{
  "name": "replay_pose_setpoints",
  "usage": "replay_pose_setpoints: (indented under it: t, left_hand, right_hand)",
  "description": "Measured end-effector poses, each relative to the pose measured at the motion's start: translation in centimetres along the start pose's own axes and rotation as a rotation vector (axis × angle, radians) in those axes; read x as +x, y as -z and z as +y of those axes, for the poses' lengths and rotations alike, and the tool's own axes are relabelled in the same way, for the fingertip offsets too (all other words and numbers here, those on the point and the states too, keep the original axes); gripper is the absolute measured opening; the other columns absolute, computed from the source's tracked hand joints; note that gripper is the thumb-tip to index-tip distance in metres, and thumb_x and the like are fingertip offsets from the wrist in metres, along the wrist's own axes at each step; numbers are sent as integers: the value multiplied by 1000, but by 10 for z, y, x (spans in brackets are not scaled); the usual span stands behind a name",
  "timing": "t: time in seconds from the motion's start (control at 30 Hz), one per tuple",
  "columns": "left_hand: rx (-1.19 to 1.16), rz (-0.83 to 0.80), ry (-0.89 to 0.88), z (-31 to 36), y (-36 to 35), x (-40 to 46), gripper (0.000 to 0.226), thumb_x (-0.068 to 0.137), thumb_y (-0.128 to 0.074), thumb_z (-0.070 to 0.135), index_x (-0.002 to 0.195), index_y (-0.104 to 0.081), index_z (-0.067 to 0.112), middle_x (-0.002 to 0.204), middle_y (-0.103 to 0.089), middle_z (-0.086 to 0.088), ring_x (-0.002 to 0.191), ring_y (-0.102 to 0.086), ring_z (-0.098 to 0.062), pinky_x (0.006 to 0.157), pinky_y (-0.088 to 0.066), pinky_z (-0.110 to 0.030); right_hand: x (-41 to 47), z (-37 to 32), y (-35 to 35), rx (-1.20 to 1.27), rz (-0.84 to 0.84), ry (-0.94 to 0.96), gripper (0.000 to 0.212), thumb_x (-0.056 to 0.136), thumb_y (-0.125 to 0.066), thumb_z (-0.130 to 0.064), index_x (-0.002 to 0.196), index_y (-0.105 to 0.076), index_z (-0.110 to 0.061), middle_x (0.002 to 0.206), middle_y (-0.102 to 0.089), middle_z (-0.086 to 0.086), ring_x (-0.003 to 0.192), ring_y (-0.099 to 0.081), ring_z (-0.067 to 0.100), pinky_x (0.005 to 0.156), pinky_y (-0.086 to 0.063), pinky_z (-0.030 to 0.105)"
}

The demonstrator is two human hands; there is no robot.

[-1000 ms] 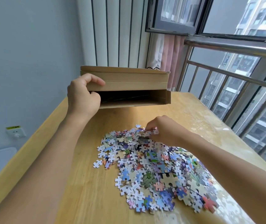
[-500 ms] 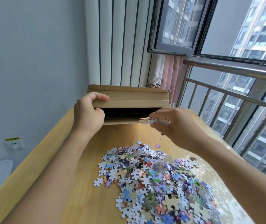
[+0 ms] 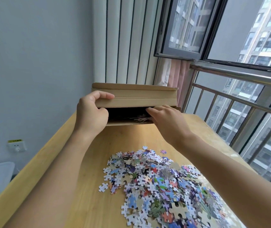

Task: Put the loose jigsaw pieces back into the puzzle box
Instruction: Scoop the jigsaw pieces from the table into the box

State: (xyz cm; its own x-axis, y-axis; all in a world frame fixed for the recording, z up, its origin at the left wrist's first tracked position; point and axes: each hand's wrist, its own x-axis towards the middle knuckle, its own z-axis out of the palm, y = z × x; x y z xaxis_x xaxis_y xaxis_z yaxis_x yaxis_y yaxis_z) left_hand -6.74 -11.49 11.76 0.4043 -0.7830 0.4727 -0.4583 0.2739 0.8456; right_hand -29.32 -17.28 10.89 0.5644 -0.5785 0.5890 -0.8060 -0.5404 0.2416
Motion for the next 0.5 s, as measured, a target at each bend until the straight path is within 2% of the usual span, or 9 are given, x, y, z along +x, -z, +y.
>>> replay_pose_setpoints:
  t: [0.13,0.23,0.33,0.4,0.5]
  left_hand:
    - [-20,-6,8,1,1,0,59,77,-42,-19,103,-72,24,70,-50,10,33,-39,-5,36,-26,-10]
    - [-26,-6,9,1,2,0,58,77,-43,-19,103,-73,25,74,-54,8,37,-40,-7,38,-28,-9]
    - [-28,-6,11,1,3,0,58,78,-44,-18,102,-73,26,74,-54,8,39,-41,-6,39,-28,-9]
    - [-33,-3,19,1,2,1,58,78,-44,-18,101,-73,27,72,-53,9,40,-39,-8,39,-29,-9]
    - [-37,3,16,1,2,2,58,77,-45,-18,99,-73,28,75,-57,8,45,-38,-9,41,-31,-10]
  right_hand:
    - [1,4,6,215,37,-75,21,87,-75,-16,108,-73,-12,95,-76,5,83,-70,31,69,-56,42]
    - [0,13,13,375,0,-107,24,89,-76,-18,112,-76,-14,96,-78,-1,83,-72,18,76,-57,35]
    - [-6,26,18,425,-43,-154,23,92,-71,-13,115,-75,-13,99,-77,-2,86,-71,11,82,-55,25]
    - [-11,34,17,378,3,-182,19,92,-71,-12,110,-77,-13,96,-78,-1,84,-72,13,84,-58,29]
    - [-12,37,13,310,-8,-184,10,92,-69,-13,94,-79,-14,79,-76,0,71,-70,20,72,-59,42]
